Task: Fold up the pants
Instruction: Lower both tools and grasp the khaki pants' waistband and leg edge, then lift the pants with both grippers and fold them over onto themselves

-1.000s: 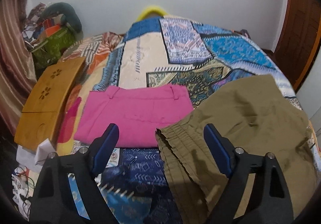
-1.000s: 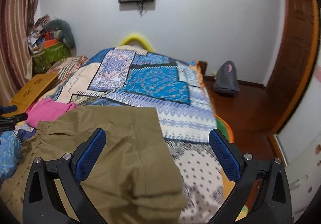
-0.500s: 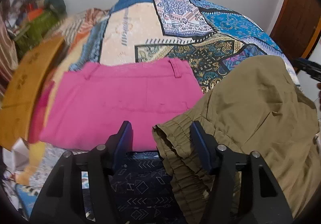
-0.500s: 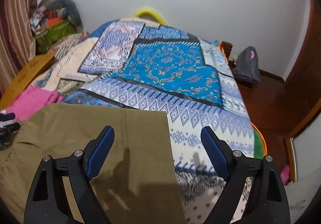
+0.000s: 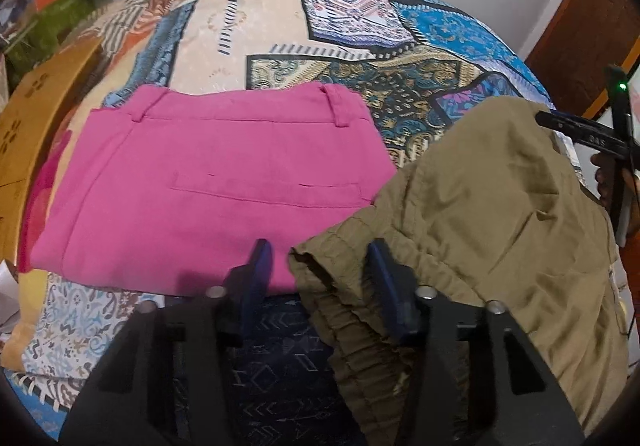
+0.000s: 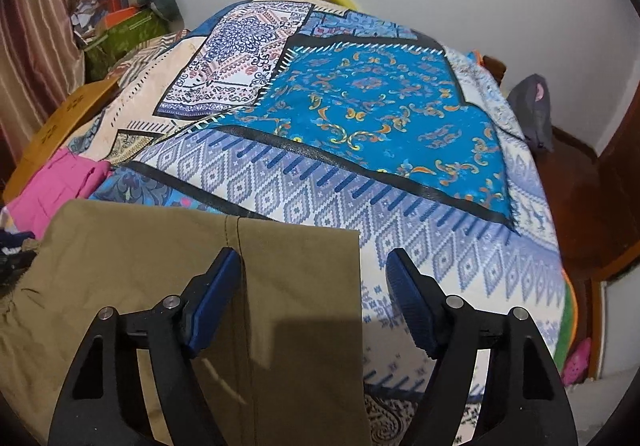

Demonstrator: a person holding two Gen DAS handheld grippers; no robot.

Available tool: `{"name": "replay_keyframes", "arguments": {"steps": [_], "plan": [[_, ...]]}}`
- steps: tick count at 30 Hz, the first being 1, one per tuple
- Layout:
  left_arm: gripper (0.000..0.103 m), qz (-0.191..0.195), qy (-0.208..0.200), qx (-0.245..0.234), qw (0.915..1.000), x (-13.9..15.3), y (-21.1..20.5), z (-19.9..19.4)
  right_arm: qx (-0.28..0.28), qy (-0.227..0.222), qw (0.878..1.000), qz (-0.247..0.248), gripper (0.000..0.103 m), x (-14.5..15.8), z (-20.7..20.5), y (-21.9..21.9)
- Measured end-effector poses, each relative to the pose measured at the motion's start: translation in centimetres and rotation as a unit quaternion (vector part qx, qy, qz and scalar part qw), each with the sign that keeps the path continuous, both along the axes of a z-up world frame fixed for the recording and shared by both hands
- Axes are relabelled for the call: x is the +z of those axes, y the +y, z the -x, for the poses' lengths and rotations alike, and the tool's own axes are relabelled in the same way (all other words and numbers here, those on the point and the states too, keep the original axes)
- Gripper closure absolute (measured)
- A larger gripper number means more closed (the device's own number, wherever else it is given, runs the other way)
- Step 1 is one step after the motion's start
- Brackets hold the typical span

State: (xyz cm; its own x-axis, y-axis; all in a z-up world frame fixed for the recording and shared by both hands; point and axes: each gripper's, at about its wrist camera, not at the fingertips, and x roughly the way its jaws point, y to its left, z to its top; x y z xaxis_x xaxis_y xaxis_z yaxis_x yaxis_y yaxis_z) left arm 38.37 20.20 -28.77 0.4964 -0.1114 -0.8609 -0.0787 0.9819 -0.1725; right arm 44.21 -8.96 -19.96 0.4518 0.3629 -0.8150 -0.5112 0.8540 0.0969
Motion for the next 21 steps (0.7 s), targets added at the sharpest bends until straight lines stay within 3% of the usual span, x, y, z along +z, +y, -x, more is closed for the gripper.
{"name": "replay_keyframes", "arguments": {"steps": [3, 7, 9, 11, 15, 21], "plan": [[0.067, -0.02, -0.002, -0.008, 0.9998, 0.1, -1.0, -0.1, 0.006, 0.005, 1.0, -0.018, 0.042, -0.1, 0.1, -0.1], [0.071, -0.032, -0.004, -0.006, 0.9995, 0.4, -1.1, 0.0, 0.004, -0.013, 1.0, 0.003, 0.073, 0.2, 0.5, 0.6], [0.078, -0.061, -0.013, -0.012, 0.998, 0.8, -1.7, 0.4, -0.001, -0.02, 1.0, 0.006, 0.087, 0.4, 0.6, 0.3], [0.091, -0.091, -0.017, -0.014, 0.9956, 1.2, -2.2, 0.6, -0.006, -0.019, 1.0, -0.006, 0.094, 0.7, 0.7, -0.2], [0.096, -0.1, -0.03, -0.009, 0.9945, 2.5, -2.3, 1.1, -0.012, -0.048, 0.999, -0.011, 0.097, 1.9, 1.7, -0.6], [0.099, -0.099, -0.074, -0.006, 0.9923, 6.8, -2.5, 1.0, -0.022, -0.088, 0.995, -0.03, 0.098, 5.3, 2.7, -1.1]]}}
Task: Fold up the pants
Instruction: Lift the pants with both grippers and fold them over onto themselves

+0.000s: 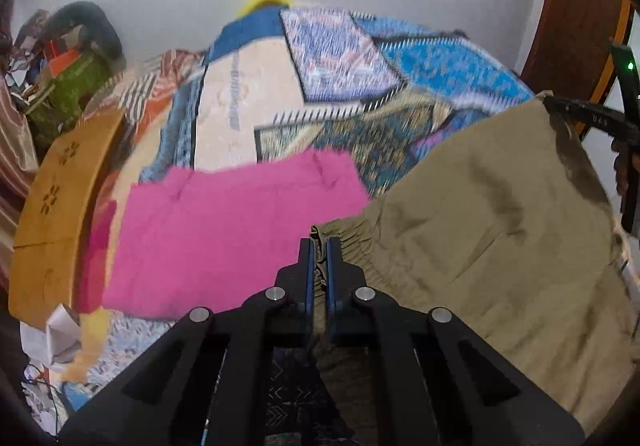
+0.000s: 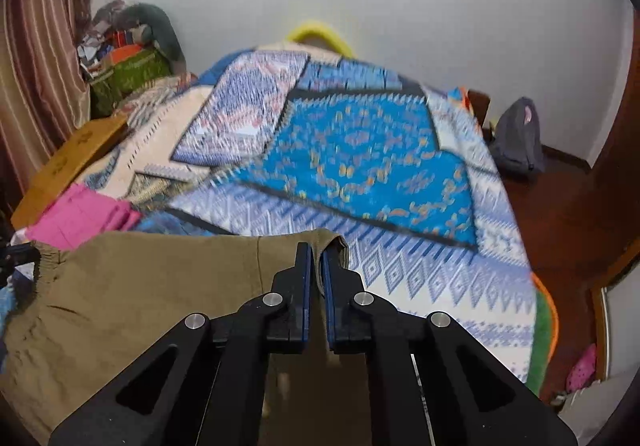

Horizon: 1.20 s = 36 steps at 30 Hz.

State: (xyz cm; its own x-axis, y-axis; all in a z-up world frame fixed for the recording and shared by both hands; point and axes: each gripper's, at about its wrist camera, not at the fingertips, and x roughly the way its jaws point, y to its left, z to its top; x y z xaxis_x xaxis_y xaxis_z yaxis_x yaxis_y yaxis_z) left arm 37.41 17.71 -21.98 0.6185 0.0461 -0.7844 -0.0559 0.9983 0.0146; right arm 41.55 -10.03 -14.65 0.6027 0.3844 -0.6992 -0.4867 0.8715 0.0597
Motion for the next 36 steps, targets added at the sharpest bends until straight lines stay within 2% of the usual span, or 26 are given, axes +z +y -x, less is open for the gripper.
{"name": "replay_keyframes", "arguments": {"steps": [5, 9, 18, 23, 28, 33, 36], "plan": [[0.1, -0.01, -0.04, -0.007, 0.9991, 4.0, -1.1, 0.0, -0.015, -0.033, 0.999, -0.03, 0.099, 3.6, 1.0, -1.2], [0.1, -0.003, -0.069, -0.018, 0.9975, 7.3, -2.1, 0.8, -0.018, -0.052, 0.997, -0.053, 0.099, 6.7, 2.6, -2.6], [0.102, 0.003, -0.101, -0.046, 0.9938, 11.7, -4.3, 5.8, -0.015, -0.078, 0.993, -0.087, 0.099, 11.2, 9.1, -6.1], [0.102, 0.006, -0.11, -0.056, 0.9924, 13.5, -5.3, 9.3, -0.012, -0.093, 0.992, -0.086, 0.099, 12.5, 13.2, -7.4], [0.103, 0.005, -0.124, -0.064, 0.9902, 14.9, -6.4, 13.4, -0.008, -0.087, 0.992, -0.095, 0.099, 13.1, 17.1, -8.8], [0.103, 0.002, -0.136, -0.074, 0.988, 15.7, -7.0, 17.2, 0.002, -0.081, 0.992, -0.096, 0.099, 12.5, 20.8, -9.3], [0.103, 0.006, -0.127, -0.076, 0.989, 15.4, -7.2, 18.7, 0.004, -0.072, 0.992, -0.099, 0.099, 11.7, 22.7, -9.6]]}}
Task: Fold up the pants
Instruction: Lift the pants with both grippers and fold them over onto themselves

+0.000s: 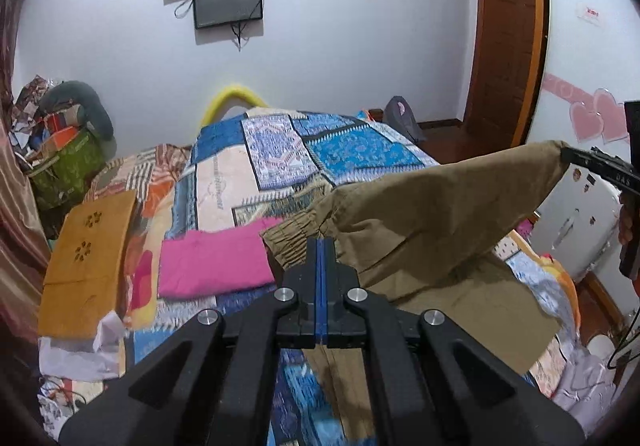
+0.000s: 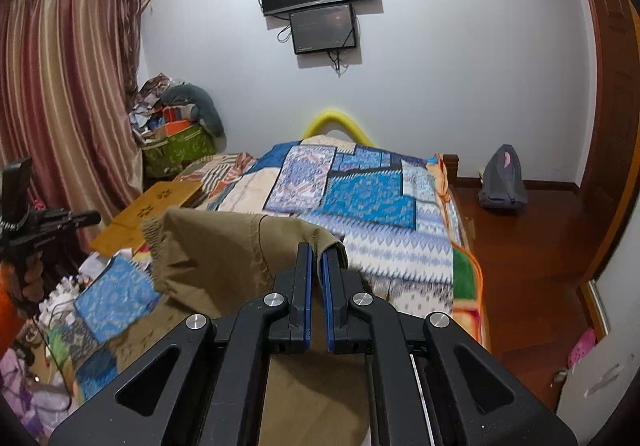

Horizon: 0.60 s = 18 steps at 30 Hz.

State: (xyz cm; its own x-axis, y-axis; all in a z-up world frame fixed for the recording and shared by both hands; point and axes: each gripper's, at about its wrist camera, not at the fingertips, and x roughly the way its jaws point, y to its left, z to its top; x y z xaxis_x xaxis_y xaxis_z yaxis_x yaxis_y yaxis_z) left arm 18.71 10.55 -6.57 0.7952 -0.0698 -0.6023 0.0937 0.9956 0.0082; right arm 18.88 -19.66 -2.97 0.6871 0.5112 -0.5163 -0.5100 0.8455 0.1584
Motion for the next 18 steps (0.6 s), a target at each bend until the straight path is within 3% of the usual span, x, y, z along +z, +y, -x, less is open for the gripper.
{"name": "replay_keyframes", "arguments": {"steps": [9, 10, 13, 18], "plan": [[0.097, 0.017, 0.074, 0.013, 0.997, -5.0, 1.2, 1.9, -0.012, 0.022, 1.0, -0.013, 0.099, -2.9, 4.9, -1.8], [0.091, 0.018, 0.08, 0.013, 0.9965, -5.6, 1.4, 2.1, -0.013, 0.026, 0.999, -0.015, 0.099, -3.2, 5.3, -2.0], [0.054, 0.026, 0.094, 0.013, 0.9951, -7.6, 1.7, 2.7, -0.02, 0.042, 0.999, -0.018, 0.099, -4.5, 6.3, -2.7], [0.046, 0.033, 0.106, 0.001, 0.9938, -9.4, 1.5, 2.7, -0.036, 0.068, 0.997, -0.019, 0.099, -6.8, 7.5, -3.7]]}}
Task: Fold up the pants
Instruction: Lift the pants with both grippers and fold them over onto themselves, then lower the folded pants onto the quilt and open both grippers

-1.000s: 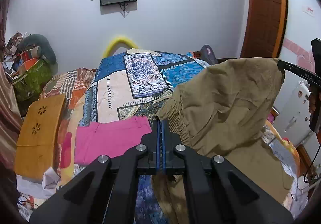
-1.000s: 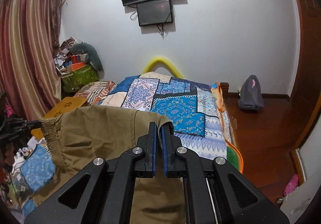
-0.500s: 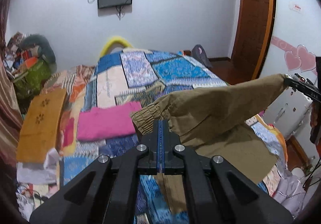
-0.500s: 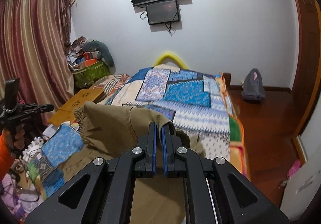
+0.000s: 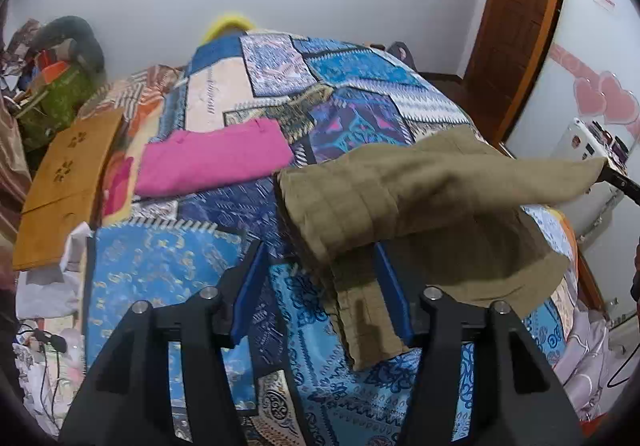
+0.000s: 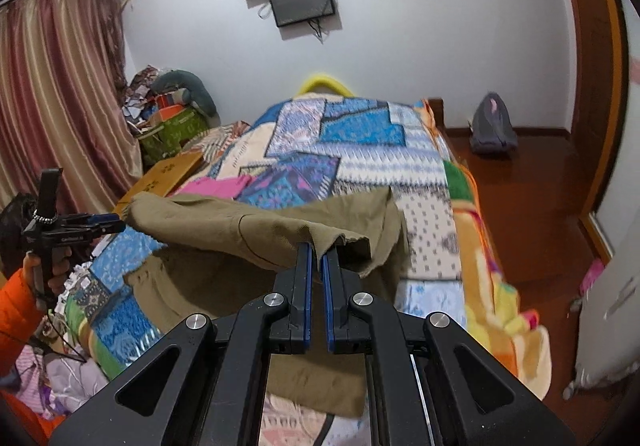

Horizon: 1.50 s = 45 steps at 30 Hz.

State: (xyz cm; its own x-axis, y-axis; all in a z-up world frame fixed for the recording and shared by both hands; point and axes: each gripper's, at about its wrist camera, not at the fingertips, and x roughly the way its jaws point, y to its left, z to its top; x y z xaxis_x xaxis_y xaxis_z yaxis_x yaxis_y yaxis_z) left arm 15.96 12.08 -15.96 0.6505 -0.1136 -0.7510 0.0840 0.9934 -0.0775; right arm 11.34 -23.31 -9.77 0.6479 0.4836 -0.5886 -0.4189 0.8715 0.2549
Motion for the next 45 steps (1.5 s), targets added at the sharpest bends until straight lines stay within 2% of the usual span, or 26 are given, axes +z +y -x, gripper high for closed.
{"name": "replay_keyframes", "arguments": {"steps": [4, 6, 7, 11, 15, 21, 24, 26, 32, 35, 39, 41, 45], "plan": [[0.046, 0.012, 0.004, -0.028, 0.9995, -1.0, -0.9, 0.0, -0.007, 0.021, 1.0, -0.003, 0.099, -1.5, 0.6, -0.5], [0.046, 0.031, 0.012, -0.048, 0.9983, -1.5, -1.3, 0.0, -0.009, 0.028, 1.0, -0.005, 0.099, -2.0, 1.0, -0.8], [0.052, 0.034, 0.015, -0.051, 0.998, -1.7, -1.4, 0.0, -0.01, 0.029, 1.0, -0.006, 0.099, -2.1, 1.0, -0.9], [0.058, 0.023, -0.002, -0.053, 0.9984, -1.3, -2.1, 0.6, -0.014, 0.034, 0.999, -0.011, 0.099, -2.2, 1.2, -1.2], [0.06, 0.018, -0.023, -0.058, 0.9979, -0.2, -2.6, 1.5, -0.016, 0.028, 0.999, -0.004, 0.099, -2.0, 2.1, -1.3], [0.061, 0.0, -0.028, -0.066, 0.9974, 0.5, -3.6, 3.2, -0.022, 0.033, 0.999, -0.001, 0.098, -2.3, 3.3, -1.3], [0.062, 0.006, -0.015, -0.061, 0.998, -0.2, -3.5, 3.6, -0.026, 0.046, 0.999, 0.001, 0.098, -3.2, 3.7, -1.6], [0.069, 0.011, -0.005, -0.054, 0.9985, -0.9, -3.1, 3.9, -0.031, 0.055, 0.998, 0.001, 0.098, -3.8, 3.8, -1.7], [0.069, 0.011, 0.022, -0.034, 0.9991, -2.6, -1.8, 5.0, -0.033, 0.085, 0.996, 0.012, 0.097, -5.6, 4.1, -1.7], [0.069, 0.008, 0.021, -0.026, 0.9994, -2.4, -1.3, 5.3, -0.034, 0.095, 0.995, 0.028, 0.097, -6.2, 4.2, -1.5], [0.069, -0.008, 0.0, -0.008, 0.9999, -1.0, -0.7, 5.6, -0.04, 0.108, 0.992, 0.041, 0.097, -6.8, 4.5, -1.7], [0.069, -0.011, -0.011, 0.003, 0.9999, 0.0, -0.4, 5.3, -0.046, 0.113, 0.991, 0.053, 0.095, -6.7, 4.6, -1.8], [0.069, -0.007, -0.025, 0.015, 0.9996, 1.5, -0.6, 4.1, -0.07, 0.115, 0.989, 0.065, 0.078, -6.0, 4.8, -2.5]]}}
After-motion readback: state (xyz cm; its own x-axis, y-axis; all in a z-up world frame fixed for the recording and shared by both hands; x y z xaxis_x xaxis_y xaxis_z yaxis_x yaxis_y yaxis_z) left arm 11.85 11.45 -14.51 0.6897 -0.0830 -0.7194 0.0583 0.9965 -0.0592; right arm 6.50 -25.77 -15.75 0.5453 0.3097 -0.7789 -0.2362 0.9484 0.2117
